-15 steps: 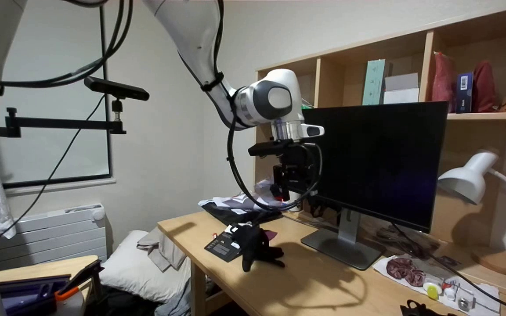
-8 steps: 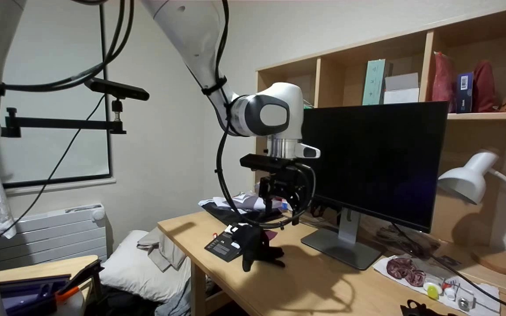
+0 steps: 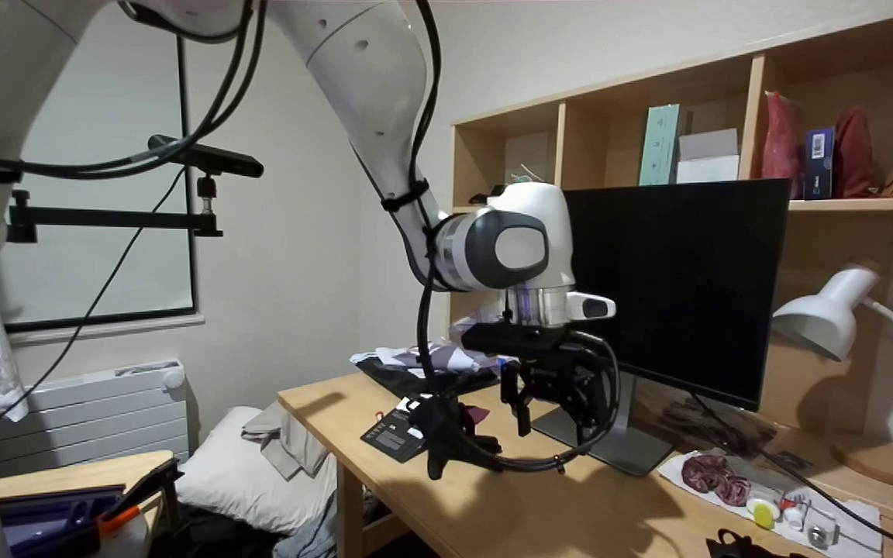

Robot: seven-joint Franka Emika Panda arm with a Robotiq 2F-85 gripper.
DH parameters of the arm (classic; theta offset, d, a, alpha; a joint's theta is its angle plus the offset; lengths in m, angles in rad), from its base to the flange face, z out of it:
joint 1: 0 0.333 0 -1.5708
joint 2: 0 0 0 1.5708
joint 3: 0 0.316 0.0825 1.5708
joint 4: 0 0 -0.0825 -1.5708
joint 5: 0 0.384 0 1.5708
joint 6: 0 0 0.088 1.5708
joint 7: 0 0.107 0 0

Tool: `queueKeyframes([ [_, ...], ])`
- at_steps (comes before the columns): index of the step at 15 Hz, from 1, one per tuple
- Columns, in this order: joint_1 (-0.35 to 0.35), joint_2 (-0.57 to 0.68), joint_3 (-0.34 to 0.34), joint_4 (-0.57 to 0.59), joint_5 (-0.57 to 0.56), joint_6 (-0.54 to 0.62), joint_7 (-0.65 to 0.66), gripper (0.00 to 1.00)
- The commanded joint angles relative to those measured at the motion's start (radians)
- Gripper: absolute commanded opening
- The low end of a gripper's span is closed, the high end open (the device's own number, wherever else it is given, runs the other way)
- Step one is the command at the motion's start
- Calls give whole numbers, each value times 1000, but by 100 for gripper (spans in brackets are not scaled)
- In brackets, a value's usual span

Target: Move the black gloves to the left then put the orange object in the drawer

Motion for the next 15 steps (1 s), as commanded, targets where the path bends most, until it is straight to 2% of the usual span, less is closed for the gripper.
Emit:
queueKeyframes([
  [1, -11, 7, 12, 8, -9, -2, 5, 100],
  [5, 7, 28, -5, 32, -66, -11, -2, 100],
  [12, -123, 189, 36, 250, 33, -298, -152, 100],
  [15, -171, 260, 42, 340, 72, -372, -184, 100],
])
